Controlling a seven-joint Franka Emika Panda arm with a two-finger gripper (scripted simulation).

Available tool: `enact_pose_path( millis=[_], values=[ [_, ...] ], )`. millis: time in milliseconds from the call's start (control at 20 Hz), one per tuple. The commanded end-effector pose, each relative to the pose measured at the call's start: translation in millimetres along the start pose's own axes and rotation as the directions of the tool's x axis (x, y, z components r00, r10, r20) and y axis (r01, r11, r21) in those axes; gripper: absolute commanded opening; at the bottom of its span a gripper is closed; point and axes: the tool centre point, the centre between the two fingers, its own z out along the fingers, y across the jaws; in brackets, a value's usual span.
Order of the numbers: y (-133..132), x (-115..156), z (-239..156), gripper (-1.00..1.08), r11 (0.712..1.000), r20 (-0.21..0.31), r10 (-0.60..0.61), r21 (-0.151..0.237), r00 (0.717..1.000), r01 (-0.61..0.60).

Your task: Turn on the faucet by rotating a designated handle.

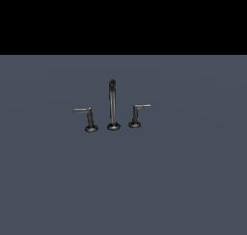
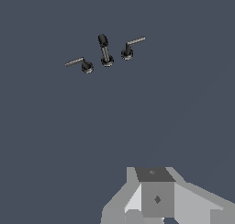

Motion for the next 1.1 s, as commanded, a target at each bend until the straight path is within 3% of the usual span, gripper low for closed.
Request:
enact_pose_path(
  millis=[0,500,1050],
  values=[
    [-6.4,11.6,14.6,-1.00,0.999,0.000,0.048,0.000,0.999,-0.048],
    [-28.9,72.6,83.8,-1.00,0.962,0.001,0.274,0.000,0.962,-0.274],
    [-36.5,140.0,154.7,-1.00,0.872,0.002,0.490,-0.001,0.872,-0.490]
  ],
)
